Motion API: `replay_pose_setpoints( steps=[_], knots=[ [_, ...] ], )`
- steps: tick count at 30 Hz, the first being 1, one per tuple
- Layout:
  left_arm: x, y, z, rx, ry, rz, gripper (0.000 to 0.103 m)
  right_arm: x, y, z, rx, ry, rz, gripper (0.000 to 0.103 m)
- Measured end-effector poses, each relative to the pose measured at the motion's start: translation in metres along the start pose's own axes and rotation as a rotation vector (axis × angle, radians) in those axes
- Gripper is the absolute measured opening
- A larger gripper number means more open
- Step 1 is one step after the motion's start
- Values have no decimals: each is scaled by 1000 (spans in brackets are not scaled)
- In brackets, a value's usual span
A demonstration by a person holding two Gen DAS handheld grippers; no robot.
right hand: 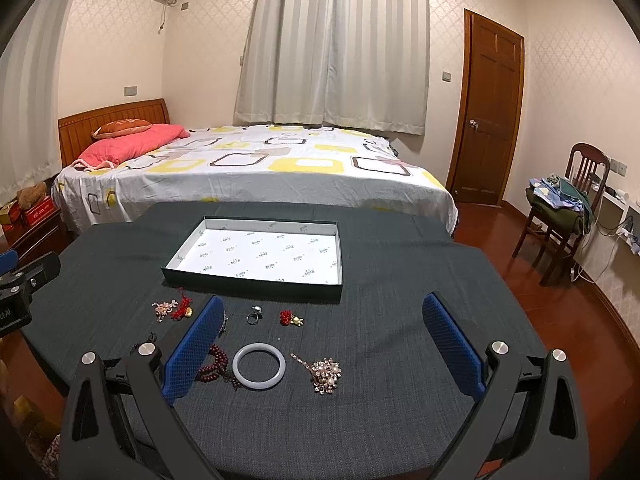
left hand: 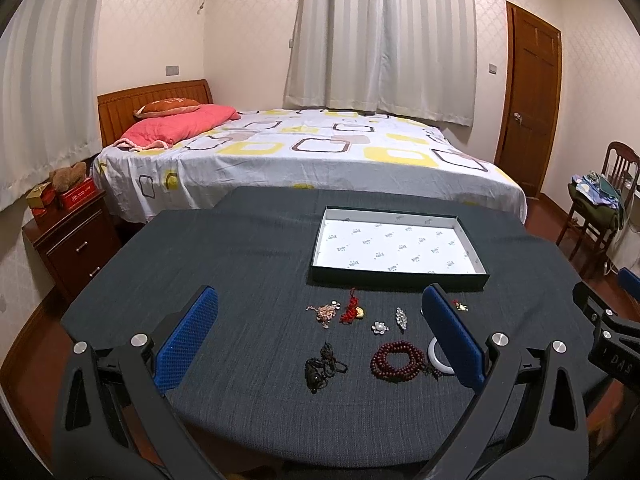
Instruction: Organize jewelry
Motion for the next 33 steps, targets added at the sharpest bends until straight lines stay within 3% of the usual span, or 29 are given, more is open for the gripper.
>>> replay_pose_setpoints(
  steps=[33],
  knots=[
    [-1, 2, -6, -8, -1, 0, 100, -1, 1, -1, 1, -3, -2, 97]
  ],
)
Point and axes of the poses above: each gripper's, at about its wrist camera, not at the fingertips, and y roughly the way its jaws point, x to its right, z to its top, the point moved 8 cm from there along y, roughly the way its jaws point, and after that the axes turned 9 degrees about -y, right-handed, at the moved point
